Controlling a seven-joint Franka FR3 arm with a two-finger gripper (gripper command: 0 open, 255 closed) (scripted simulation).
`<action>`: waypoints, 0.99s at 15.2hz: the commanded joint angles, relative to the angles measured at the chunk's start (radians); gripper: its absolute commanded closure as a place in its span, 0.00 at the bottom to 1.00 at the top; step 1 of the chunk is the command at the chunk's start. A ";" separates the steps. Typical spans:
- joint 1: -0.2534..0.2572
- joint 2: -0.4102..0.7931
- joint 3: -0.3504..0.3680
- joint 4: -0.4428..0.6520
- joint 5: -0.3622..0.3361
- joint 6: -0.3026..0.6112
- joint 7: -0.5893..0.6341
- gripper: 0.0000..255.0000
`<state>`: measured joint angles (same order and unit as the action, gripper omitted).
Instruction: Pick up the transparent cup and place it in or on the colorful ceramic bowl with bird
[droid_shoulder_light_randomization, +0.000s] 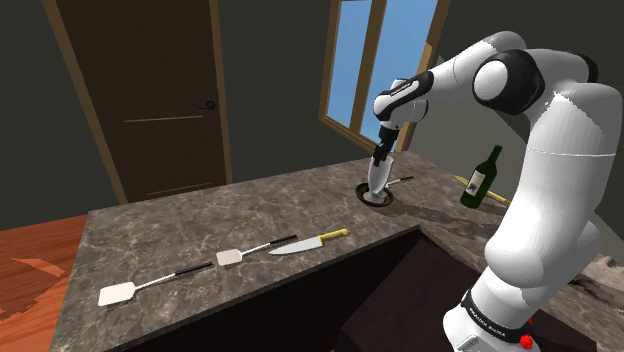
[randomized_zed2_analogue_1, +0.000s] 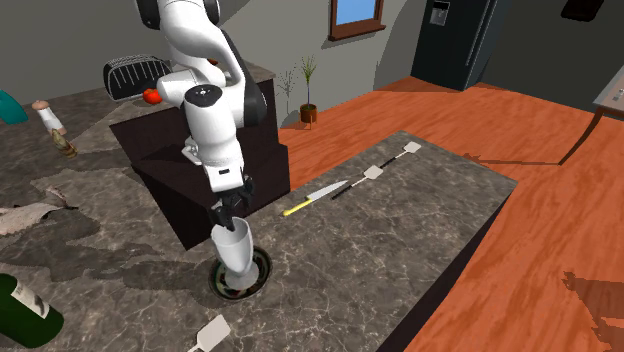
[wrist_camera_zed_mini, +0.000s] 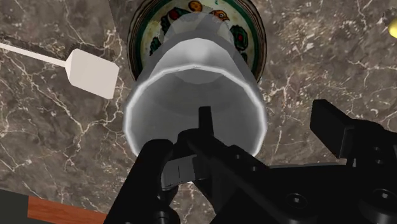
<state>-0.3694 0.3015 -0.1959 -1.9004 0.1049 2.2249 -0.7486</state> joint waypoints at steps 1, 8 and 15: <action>0.000 0.000 0.000 0.000 0.000 0.000 0.000 0.00; 0.003 -0.060 -0.007 0.050 -0.019 -0.109 0.012 0.00; 0.003 -0.060 -0.007 0.050 -0.019 -0.109 0.012 0.00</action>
<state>-0.3663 0.2418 -0.2025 -1.8498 0.0863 2.1165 -0.7362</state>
